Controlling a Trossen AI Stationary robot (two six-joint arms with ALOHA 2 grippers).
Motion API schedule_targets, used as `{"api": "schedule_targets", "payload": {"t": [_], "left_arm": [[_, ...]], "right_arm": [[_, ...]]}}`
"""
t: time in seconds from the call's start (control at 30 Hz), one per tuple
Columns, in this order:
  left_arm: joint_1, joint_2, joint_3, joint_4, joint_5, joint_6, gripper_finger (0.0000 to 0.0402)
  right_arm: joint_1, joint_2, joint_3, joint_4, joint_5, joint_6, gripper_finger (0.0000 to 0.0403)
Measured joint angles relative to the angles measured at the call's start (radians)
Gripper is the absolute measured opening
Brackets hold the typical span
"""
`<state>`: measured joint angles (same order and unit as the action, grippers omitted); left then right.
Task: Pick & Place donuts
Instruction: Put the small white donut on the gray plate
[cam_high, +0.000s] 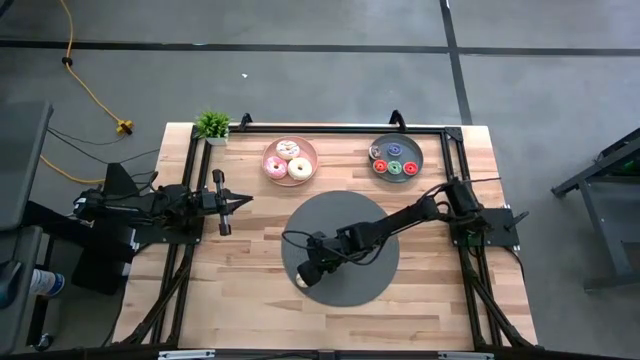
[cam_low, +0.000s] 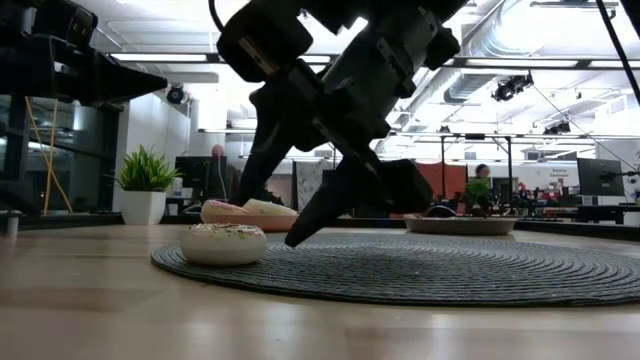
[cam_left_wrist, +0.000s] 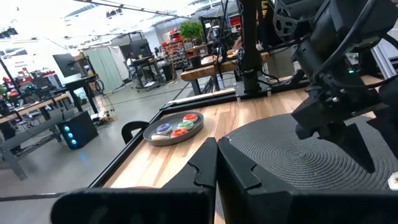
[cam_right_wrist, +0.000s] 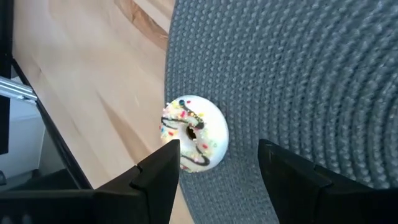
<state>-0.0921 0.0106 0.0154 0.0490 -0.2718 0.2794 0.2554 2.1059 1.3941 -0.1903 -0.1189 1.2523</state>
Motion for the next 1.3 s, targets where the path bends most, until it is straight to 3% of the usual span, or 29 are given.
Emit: {"api": "schedule_targets", "payload": {"t": [1.3], "left_arm": [[0.0, 0.0, 0.0, 0.0, 0.0, 0.0, 0.0]], "right_arm": [[0.006, 0.087, 0.088, -0.004, -0.008, 0.0, 0.0203]]}}
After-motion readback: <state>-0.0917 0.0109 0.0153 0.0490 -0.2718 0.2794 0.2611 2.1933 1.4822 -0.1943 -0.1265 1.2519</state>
